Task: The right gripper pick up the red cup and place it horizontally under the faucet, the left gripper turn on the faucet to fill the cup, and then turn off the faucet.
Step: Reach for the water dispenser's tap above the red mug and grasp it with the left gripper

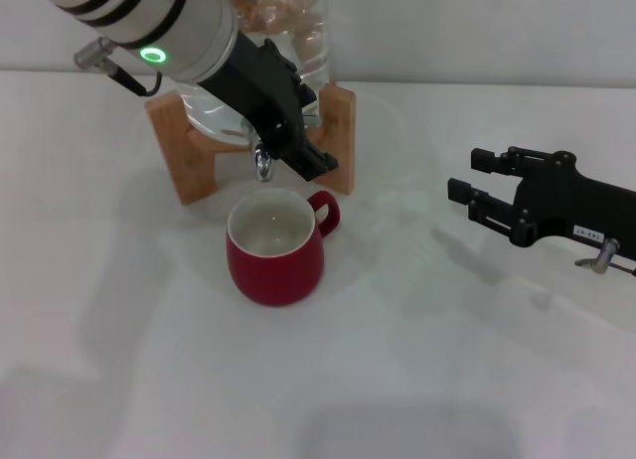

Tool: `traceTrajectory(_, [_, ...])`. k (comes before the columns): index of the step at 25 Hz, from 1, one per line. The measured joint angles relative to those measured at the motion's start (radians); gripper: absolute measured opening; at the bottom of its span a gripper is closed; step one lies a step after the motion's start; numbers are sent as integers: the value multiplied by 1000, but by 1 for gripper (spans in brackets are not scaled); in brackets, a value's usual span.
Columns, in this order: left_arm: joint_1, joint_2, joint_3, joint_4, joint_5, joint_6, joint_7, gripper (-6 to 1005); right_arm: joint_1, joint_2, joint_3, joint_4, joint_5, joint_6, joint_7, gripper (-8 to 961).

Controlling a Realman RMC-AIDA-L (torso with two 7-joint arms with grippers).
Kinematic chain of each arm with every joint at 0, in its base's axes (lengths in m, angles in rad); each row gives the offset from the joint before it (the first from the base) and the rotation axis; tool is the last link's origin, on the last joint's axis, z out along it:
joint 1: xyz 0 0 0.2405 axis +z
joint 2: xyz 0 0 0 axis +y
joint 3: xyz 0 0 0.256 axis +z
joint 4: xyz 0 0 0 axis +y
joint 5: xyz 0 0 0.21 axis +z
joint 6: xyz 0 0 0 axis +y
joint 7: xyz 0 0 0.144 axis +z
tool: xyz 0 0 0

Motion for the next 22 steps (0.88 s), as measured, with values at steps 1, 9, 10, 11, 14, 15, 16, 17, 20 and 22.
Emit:
traceTrajectory(1, [0, 0, 0, 0, 0, 0, 0, 841, 0, -1, 0, 0, 0, 3, -7, 455])
traceTrajectory(9, [-3, -1, 18, -22, 13, 29, -2, 842, 0, 1, 1, 0, 0, 12, -28, 455])
traceTrajectory(10, [-4, -1, 23, -24, 17, 36, -2, 842, 0, 2, 2, 0, 0, 12, -28, 455])
traceTrajectory(11, [-5, -1, 29, -26, 21, 41, -3, 842, 0, 2, 2, 0, 0, 12, -28, 455])
traceTrajectory(14, [-13, -1, 39, -42, 25, 55, -4, 842, 0, 2, 2, 0, 0, 13, -28, 455])
traceTrajectory(15, [-14, -1, 41, -46, 26, 58, -4, 842, -1, 2, 2, 0, 0, 12, -28, 455])
traceTrajectory(16, [-15, -1, 43, -50, 27, 62, -4, 842, -2, 2, 3, 0, 0, 12, -28, 455])
traceTrajectory(17, [-16, -1, 46, -53, 27, 66, -4, 842, -2, 2, 3, 0, 0, 12, -28, 455])
traceTrajectory(20, [-16, -1, 54, -60, 27, 77, -4, 842, -5, 2, 3, 0, 0, 12, -29, 455])
traceTrajectory(22, [-16, -1, 61, -68, 27, 84, -4, 842, -7, 2, 6, 0, 0, 12, -31, 455])
